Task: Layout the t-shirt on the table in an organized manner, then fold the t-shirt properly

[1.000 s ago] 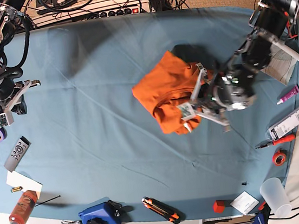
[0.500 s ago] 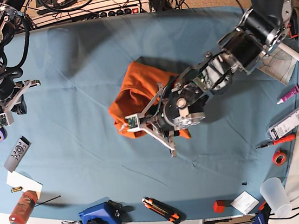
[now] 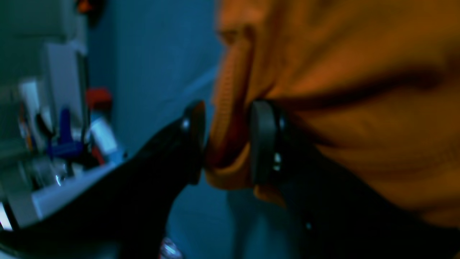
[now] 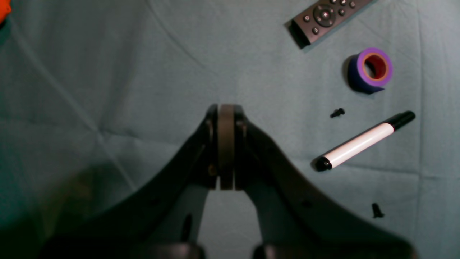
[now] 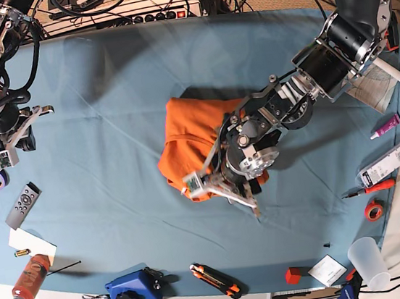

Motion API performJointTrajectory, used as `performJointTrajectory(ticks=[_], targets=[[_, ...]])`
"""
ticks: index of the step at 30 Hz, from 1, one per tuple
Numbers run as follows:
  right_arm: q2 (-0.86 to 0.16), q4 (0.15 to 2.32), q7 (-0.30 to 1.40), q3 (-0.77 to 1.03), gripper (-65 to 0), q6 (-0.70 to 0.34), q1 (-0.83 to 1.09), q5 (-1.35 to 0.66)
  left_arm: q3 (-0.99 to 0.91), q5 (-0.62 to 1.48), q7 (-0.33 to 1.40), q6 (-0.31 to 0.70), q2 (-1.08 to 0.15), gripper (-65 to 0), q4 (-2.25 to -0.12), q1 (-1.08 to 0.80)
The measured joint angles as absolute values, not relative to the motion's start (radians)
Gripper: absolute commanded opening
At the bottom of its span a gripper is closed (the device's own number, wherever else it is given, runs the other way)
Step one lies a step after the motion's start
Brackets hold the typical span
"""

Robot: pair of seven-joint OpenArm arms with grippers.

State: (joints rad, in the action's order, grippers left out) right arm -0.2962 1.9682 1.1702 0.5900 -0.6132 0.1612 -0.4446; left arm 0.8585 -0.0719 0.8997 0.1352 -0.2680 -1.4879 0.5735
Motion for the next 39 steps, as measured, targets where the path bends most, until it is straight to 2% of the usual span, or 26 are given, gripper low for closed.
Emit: performJointTrajectory(ticks=[3,6,9,12,14,16,17,19,22,30,32,39], targets=[[-0.296,1.968,1.17,0.59,-65.0,-0.613,0.161,-0.445,0.858,-0.107,0.896,0.007,-0.267,-43.5,-1.488,0.574],[-0.296,1.968,1.17,0.59,-65.0,-0.613,0.161,-0.445,0.857,-0.107,0.863,0.009,-0.269,-43.5,-1.488,0.574],[-0.296,1.968,1.17,0.59,-65.0,-0.613,0.161,-0.445,0.857,-0.047,0.833,0.066,-0.266,-43.5,-1.488,0.574],[-0.296,1.968,1.17,0.59,-65.0,-0.613,0.161,-0.445,0.857,-0.073,0.846,0.073,-0.263,-43.5,-1.488,0.564],[-0.296,1.968,1.17,0.59,-65.0,-0.613,0.161,-0.445,0.859,-0.133,0.926,-0.001,-0.26,-43.5,-1.488,0.56],[-0.296,1.968,1.17,0.59,-65.0,-0.613,0.161,-0.445,0.858,-0.241,1.017,-0.146,-0.26,-48.2,-1.497,0.561],[-0.296,1.968,1.169,0.59,-65.0,-0.613,0.161,-0.445,0.856,-0.297,1.062,-0.201,-0.262,-53.7,-1.511,0.561],[-0.296,1.968,1.155,0.59,-65.0,-0.613,0.161,-0.445,0.855,-0.417,1.156,-0.248,-0.261,-65.0,-1.541,0.562],[-0.296,1.968,1.147,0.59,-65.0,-0.613,0.161,-0.445,0.814,-0.514,1.187,-0.287,-0.254,-65.0,-1.579,0.528],[-0.295,1.968,1.143,0.59,-65.0,-0.611,0.161,-0.445,0.49,-0.451,1.242,-0.227,-0.252,-65.0,-1.66,0.327],[-0.296,1.968,1.143,0.59,-65.0,-0.609,0.162,-0.445,0.399,-0.395,1.24,-0.224,-0.253,-65.0,-1.719,0.279],[-0.296,1.967,1.143,0.591,-65.0,-0.609,0.161,-0.446,0.128,-0.136,1.182,-0.123,-0.316,-65.0,-2.008,0.046]])
